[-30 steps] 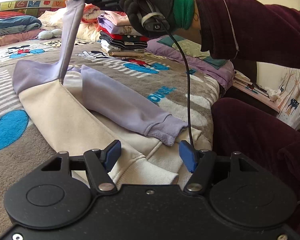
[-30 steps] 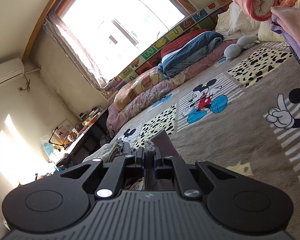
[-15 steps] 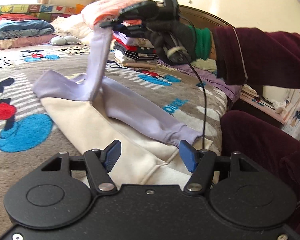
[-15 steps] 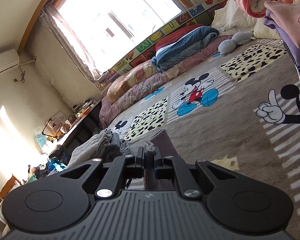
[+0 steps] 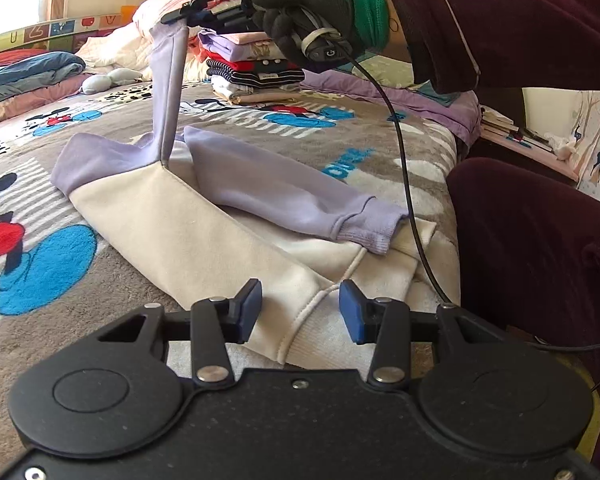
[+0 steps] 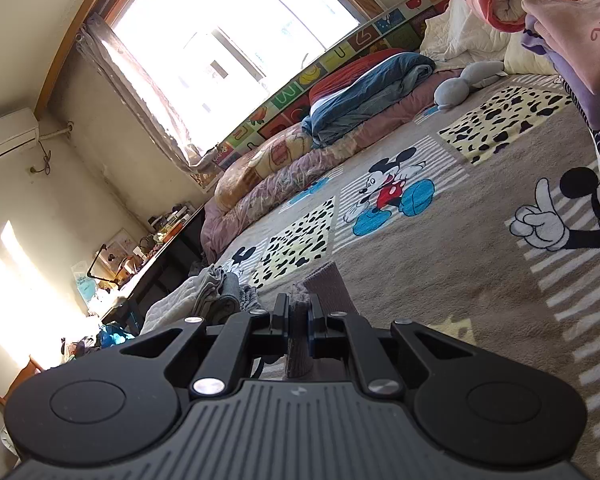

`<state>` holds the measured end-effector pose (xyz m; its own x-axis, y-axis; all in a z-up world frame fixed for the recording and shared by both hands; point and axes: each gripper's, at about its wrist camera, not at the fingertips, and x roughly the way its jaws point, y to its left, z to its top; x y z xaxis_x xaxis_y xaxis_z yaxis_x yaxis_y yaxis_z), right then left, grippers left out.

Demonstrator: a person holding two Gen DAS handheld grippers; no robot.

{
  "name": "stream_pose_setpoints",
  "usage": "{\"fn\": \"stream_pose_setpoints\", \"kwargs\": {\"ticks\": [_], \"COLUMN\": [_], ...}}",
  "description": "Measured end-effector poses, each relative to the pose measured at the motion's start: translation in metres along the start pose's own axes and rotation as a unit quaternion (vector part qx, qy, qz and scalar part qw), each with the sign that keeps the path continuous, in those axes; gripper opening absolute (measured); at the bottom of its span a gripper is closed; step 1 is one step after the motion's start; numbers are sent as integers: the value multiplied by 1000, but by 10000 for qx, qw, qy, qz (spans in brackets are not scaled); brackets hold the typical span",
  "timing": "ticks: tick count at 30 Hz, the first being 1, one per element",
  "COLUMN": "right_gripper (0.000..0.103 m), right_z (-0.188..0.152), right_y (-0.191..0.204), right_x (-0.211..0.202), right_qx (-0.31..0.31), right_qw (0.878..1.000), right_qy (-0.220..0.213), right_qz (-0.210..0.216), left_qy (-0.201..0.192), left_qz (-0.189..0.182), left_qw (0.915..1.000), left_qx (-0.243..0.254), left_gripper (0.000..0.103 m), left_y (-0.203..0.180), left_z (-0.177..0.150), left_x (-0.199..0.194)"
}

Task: Fold clothes
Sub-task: 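Lift the sleeve with the right gripper and fold it across the sweatshirt body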

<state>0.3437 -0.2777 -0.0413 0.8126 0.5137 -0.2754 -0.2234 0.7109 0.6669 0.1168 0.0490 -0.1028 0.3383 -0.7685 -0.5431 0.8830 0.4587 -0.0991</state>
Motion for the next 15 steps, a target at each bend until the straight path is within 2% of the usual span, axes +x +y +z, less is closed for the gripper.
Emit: {"fn": "stream_pose_setpoints", "kwargs": {"ticks": [11, 15], "right_gripper": [10, 10], "right_z": [19, 14], "right_y": [10, 6], "right_x": [11, 12], "right_qx": [-148, -175], "right_qw": [9999, 9998], "right_qy": [-5, 62], "right_qz": [-20, -77], "left_qy": [-88, -107], "left_qz": [-303, -355], "left_qw": [9995, 9993], "left_qx": [-83, -99], "left_gripper": [41, 41], "left_y": [-3, -6], "left_z": [7, 12], "left_x": [3, 6]}}
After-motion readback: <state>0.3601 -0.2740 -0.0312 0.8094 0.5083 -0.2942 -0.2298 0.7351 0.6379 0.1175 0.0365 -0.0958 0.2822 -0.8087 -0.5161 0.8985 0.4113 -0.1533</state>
